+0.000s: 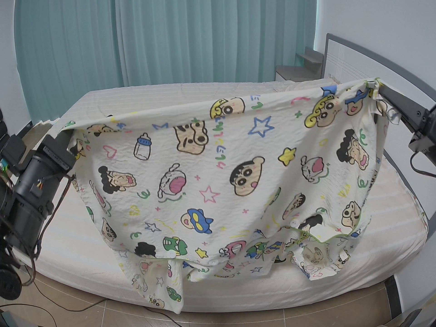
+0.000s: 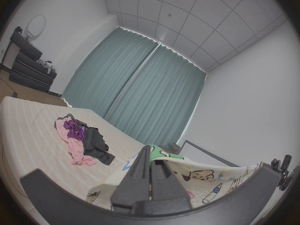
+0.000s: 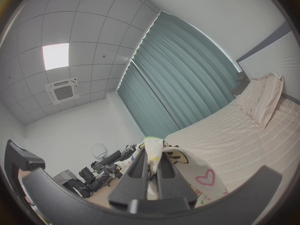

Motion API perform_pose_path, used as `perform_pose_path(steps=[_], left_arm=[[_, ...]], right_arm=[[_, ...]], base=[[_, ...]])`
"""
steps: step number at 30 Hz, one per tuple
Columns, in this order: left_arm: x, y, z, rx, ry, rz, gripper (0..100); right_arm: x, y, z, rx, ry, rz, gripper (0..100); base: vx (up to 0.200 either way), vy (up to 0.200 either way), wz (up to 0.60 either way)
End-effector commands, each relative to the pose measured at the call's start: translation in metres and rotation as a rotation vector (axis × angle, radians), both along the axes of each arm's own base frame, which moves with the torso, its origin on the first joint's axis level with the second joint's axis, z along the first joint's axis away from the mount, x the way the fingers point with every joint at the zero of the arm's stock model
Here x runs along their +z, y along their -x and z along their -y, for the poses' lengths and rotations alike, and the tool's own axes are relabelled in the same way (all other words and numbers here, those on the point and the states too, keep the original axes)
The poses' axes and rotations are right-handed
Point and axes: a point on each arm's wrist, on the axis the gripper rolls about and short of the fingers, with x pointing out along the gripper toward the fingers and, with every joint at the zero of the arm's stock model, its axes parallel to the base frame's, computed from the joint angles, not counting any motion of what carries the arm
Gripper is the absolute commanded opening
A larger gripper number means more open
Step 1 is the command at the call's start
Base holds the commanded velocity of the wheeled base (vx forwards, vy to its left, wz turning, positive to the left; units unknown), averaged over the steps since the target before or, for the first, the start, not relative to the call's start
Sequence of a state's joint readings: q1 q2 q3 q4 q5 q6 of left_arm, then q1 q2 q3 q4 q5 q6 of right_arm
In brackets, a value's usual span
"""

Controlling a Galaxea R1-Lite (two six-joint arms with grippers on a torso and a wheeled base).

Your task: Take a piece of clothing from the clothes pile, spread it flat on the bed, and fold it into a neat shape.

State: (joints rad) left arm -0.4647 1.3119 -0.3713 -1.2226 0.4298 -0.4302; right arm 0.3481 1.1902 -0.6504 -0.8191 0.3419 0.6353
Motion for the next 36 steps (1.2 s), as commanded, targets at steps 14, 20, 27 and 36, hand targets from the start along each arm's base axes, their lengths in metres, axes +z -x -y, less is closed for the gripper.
perform_pose_path(steps=[14,20,27,36], left_arm=[[-0.009,-0.007,0.014,-0.083,-0.019,-0.064,0],[-0.032,0.017,0.026,-0.206,-0.085,-0.216,0],[-0.036,0.018,0.029,-0.231,-0.033,-0.243,0],[-0.038,0.021,0.027,-0.232,-0.035,-0.250,0]], right_arm=[[0.004,-0.016,0.006,-0.052,-0.006,0.011,0],[-0.020,0.000,0.010,-0.046,0.022,-0.074,0],[-0.028,0.010,0.013,-0.048,0.025,-0.085,0],[-0.027,0.015,0.014,-0.045,0.022,-0.074,0]], base=[[0.129,0.000,0.00],[0.000,0.000,0.00],[0.000,0.000,0.00],[-0.156,0.000,0.00]])
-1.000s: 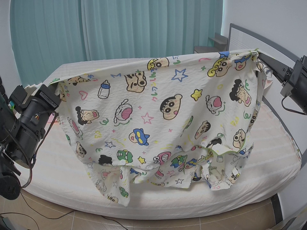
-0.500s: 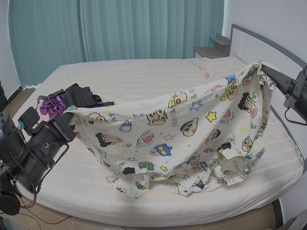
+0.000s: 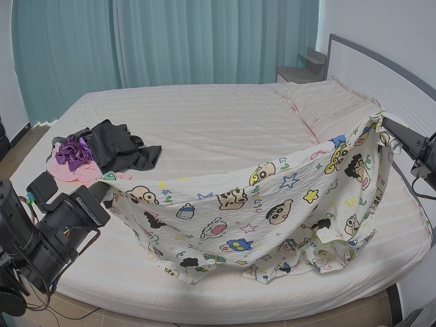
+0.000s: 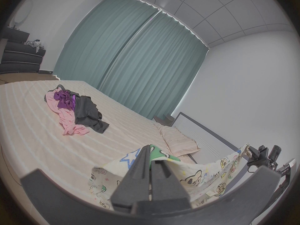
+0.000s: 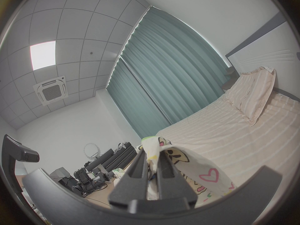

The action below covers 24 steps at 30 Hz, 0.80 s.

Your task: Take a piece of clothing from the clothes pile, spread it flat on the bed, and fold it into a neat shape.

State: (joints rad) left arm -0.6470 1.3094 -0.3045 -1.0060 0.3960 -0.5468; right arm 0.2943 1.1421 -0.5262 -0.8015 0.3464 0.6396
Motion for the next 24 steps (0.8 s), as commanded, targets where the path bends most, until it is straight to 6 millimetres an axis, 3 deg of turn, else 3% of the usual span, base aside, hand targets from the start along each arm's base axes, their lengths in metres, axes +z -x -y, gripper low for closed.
perform_pose_path(steps=[1,12,20,24], left_arm=[[0.000,0.002,-0.001,-0.002,0.001,0.003,0],[0.008,0.011,-0.002,-0.030,0.028,0.040,0],[0.020,0.022,-0.010,-0.024,0.063,0.097,0],[0.032,0.030,-0.016,-0.020,0.096,0.150,0]], right_arm=[[0.003,0.007,0.001,0.005,-0.007,0.024,0],[0.013,0.023,0.005,0.018,-0.022,0.082,0],[0.028,0.054,0.003,0.121,-0.064,0.186,0],[0.038,0.064,0.005,0.146,-0.084,0.235,0]], base=[[-0.200,0.000,0.00],[-0.200,0.000,0.00],[-0.200,0.000,0.00],[0.000,0.000,0.00]])
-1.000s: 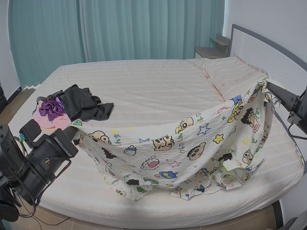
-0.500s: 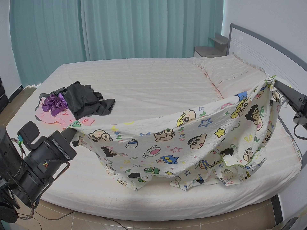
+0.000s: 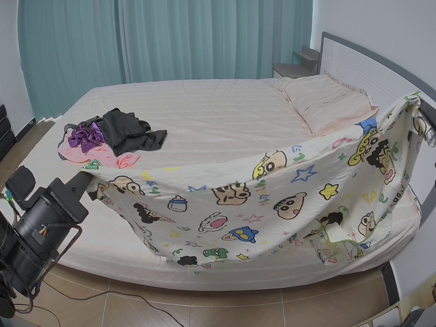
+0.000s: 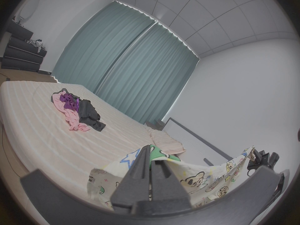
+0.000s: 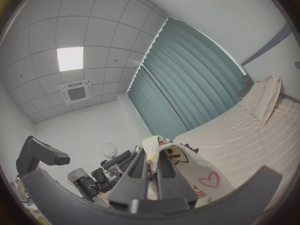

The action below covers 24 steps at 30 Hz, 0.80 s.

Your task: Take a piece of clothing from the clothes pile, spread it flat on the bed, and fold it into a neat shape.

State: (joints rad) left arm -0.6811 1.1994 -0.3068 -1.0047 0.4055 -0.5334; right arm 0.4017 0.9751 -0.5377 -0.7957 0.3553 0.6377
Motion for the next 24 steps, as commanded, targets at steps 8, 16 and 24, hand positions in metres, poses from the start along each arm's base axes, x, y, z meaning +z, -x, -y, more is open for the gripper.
perform_pose_path(steps=[8,16,24], left_arm=[[0.028,0.014,-0.014,0.031,0.006,0.114,0],[0.014,-0.014,-0.010,0.129,-0.073,0.017,0],[0.004,-0.053,0.002,0.175,-0.107,-0.059,0]], right_arm=[[0.022,0.011,0.002,0.026,-0.025,0.061,0],[0.016,-0.044,-0.011,-0.039,0.025,-0.047,0],[0.000,-0.114,-0.020,-0.110,0.053,-0.143,0]], base=[[0.000,0.000,0.00],[0.000,0.000,0.00],[0.025,0.000,0.00]])
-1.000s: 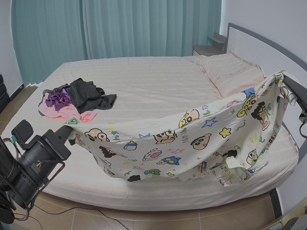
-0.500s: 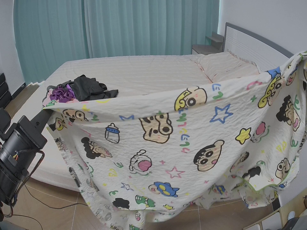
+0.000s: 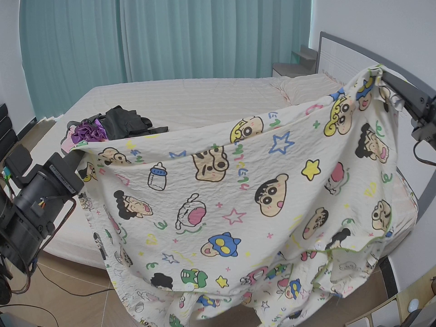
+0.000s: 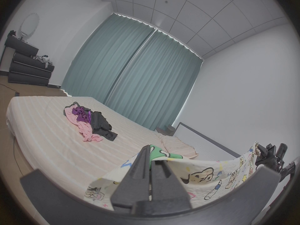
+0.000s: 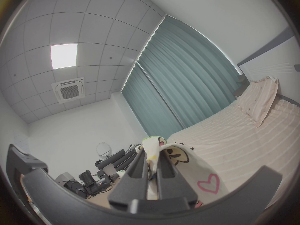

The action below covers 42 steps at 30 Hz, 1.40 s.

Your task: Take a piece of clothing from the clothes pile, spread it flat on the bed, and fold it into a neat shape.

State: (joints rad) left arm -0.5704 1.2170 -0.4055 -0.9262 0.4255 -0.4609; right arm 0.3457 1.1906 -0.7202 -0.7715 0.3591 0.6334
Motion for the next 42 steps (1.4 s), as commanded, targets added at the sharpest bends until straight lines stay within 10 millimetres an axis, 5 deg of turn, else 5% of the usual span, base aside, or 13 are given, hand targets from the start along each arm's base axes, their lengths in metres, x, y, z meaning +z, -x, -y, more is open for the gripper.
perform_pose_path(steps=[1,13,32,42], left_arm=[[-0.013,-0.037,0.012,0.044,-0.036,-0.081,0],[-0.018,-0.093,0.014,0.103,-0.050,-0.116,0],[-0.042,-0.148,0.024,0.147,-0.040,-0.183,0],[-0.064,-0.179,0.028,0.171,-0.041,-0.228,0]], right_arm=[[-0.021,-0.060,-0.006,-0.063,0.027,-0.093,0],[-0.033,-0.094,-0.001,-0.115,0.028,-0.108,0],[-0.046,-0.126,0.000,-0.145,0.037,-0.153,0],[-0.072,-0.156,0.010,-0.198,0.051,-0.234,0]], base=[[0.200,0.000,0.00],[0.200,0.000,0.00],[0.200,0.000,0.00],[0.000,0.000,0.00]])
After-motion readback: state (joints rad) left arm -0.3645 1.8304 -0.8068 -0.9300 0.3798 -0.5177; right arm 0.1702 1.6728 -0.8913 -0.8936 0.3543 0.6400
